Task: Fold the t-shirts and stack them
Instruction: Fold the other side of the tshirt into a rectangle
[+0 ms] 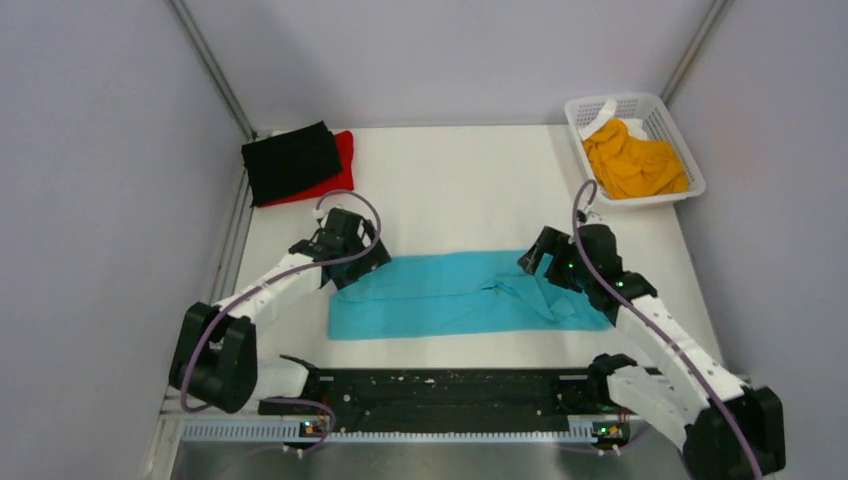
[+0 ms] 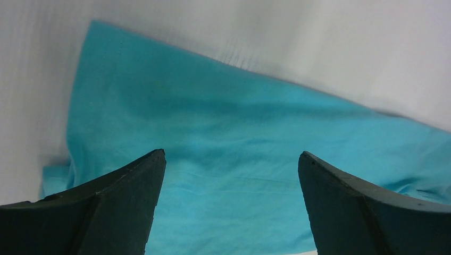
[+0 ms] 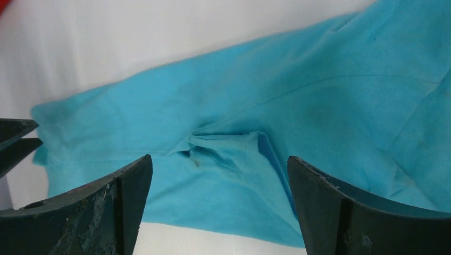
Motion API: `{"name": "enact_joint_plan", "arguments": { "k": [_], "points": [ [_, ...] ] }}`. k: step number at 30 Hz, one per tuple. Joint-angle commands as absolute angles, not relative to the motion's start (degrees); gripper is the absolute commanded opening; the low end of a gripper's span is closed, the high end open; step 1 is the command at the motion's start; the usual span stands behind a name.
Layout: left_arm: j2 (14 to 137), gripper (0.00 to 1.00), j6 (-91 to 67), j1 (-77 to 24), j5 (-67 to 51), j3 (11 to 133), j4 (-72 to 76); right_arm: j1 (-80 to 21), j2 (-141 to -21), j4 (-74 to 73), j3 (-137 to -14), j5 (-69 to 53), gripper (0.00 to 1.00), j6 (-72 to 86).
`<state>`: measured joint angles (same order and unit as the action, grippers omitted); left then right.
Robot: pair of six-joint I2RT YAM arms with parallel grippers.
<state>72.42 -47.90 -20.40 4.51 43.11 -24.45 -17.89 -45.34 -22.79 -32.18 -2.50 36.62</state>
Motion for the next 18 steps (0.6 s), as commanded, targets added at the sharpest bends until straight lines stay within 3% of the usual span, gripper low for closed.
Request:
{"name": "enact_joint_plan", "arguments": {
  "k": [1, 8, 12, 18],
  "points": [
    [78.17, 0.99, -46.23, -21.15, 1.03, 44.81, -19.87, -18.5, -58.31, -13.45, -31.47, -6.84, 0.95, 37.07],
    [81.62, 0.99, -46.2, -21.18, 2.11, 43.65, -19.11, -18.6, -64.01, -11.47, -29.86, -11.02, 0.95, 36.31],
    [82.04, 0.99, -46.26, -21.16, 3.43, 43.29, -19.25, -20.04, -61.07, -12.17, -27.54, -20.2, 0.95, 35.73],
    [82.68, 0.99, -46.11, -21.14, 5.01, 44.19, -19.95, -29.15, -52.64, -23.03, -26.96, -24.28, 0.99, 33.26]
  ]
}}
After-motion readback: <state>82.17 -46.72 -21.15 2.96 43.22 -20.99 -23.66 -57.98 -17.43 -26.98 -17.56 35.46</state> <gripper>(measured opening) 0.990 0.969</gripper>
